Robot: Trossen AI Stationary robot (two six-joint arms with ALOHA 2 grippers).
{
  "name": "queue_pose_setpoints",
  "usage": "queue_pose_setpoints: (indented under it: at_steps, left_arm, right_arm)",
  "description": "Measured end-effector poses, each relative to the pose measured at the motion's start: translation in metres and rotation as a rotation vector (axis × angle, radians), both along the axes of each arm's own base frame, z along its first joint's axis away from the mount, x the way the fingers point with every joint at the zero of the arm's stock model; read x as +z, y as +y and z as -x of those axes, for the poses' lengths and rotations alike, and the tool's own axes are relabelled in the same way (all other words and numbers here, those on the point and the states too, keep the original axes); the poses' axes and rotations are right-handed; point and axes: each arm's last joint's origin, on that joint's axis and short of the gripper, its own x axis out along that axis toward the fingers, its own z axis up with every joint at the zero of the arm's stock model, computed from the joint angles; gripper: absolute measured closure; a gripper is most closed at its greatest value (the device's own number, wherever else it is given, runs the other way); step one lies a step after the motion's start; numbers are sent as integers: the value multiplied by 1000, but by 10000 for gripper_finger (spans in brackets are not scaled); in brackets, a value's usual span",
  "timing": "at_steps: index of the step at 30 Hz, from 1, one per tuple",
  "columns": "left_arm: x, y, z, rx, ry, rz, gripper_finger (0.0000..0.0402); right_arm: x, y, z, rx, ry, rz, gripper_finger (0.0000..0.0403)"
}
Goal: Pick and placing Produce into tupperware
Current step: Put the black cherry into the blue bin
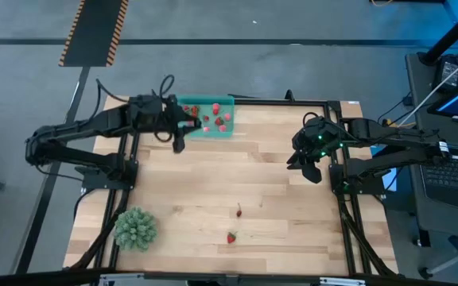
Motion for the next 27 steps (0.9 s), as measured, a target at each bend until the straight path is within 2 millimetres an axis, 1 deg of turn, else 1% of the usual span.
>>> queue_pose_setpoints:
  at_steps: [8,13,16,19,23,27]
  left_arm:
    - [-9,50,-1,181,0,30,288]
    - [-21,89,-7,356,-54,131,290]
    - [-35,111,-13,412,-35,149,291]
    - [-54,130,-21,450,13,176,289]
    - [-81,149,-31,469,70,224,287]
    - [-108,167,-39,482,79,342,290]
  right_arm:
    - [0,0,0,2,-1,2,302]
    - [0,0,0,2,-1,2,302]
    - [0,0,0,3,-2,3,302]
    - [0,0,0,2,-1,2,302]
    - [0,0,0,3,-1,3,302]
    - [0,0,0,4,-1,4,302]
